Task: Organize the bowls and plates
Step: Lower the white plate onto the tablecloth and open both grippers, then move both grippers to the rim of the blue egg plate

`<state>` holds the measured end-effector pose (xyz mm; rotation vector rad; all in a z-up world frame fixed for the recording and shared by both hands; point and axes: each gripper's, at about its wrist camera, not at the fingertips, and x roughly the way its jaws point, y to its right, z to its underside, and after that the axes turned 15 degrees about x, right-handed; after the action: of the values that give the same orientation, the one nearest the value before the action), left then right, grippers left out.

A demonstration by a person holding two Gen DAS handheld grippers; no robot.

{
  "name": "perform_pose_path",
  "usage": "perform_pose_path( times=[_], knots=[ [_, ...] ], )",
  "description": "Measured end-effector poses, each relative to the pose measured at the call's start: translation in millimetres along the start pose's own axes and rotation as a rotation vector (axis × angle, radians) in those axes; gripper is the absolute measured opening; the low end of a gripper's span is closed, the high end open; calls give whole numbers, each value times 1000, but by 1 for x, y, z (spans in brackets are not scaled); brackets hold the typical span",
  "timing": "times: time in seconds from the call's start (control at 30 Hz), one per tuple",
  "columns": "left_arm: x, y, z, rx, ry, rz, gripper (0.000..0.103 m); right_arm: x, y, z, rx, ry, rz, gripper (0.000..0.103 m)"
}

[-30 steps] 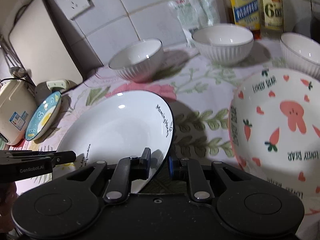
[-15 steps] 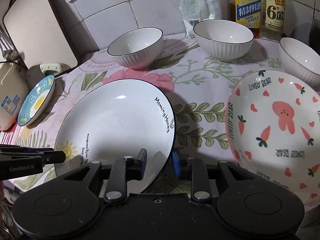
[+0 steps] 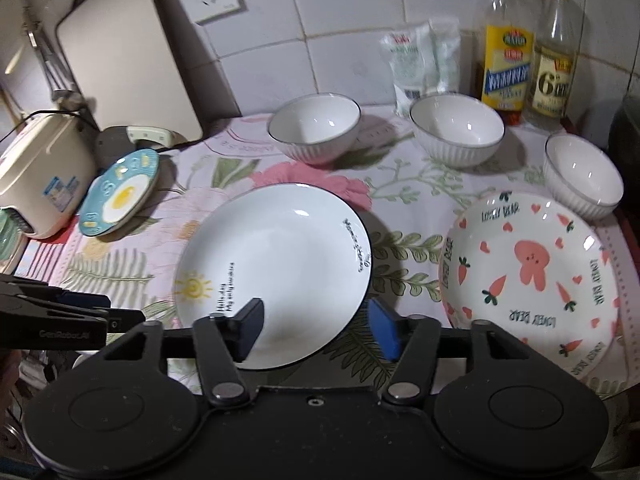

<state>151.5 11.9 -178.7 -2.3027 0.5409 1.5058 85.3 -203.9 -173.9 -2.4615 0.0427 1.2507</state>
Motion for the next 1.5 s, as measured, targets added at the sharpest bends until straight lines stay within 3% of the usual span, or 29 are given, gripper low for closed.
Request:
perform_pose_path(
  times=[0.37, 0.5, 0.77, 1.03, 1.27, 1.5],
  knots=[
    [-48, -11, 9, -9, 38, -30, 69, -49, -30, -10, -60, -7, -34, 73],
    [-55, -20, 12, -27, 45, -28, 73, -66, -53, -6, -161, 47, -6, 73],
    [-76, -47, 17, -23, 104, -96, 85, -77, -92, -13, -242, 79, -109, 73],
    [-81, -95, 11, -35, 151, -180, 91, -49, -136, -25, -273, 91, -196, 73],
    [-62, -149, 8, -155, 177, -183, 91, -6, -169, -36, -287, 107, -253, 73],
    [-46, -182, 11, -187, 221, -197, 91, 40, -191, -37, -268, 186, -298, 73]
  ],
)
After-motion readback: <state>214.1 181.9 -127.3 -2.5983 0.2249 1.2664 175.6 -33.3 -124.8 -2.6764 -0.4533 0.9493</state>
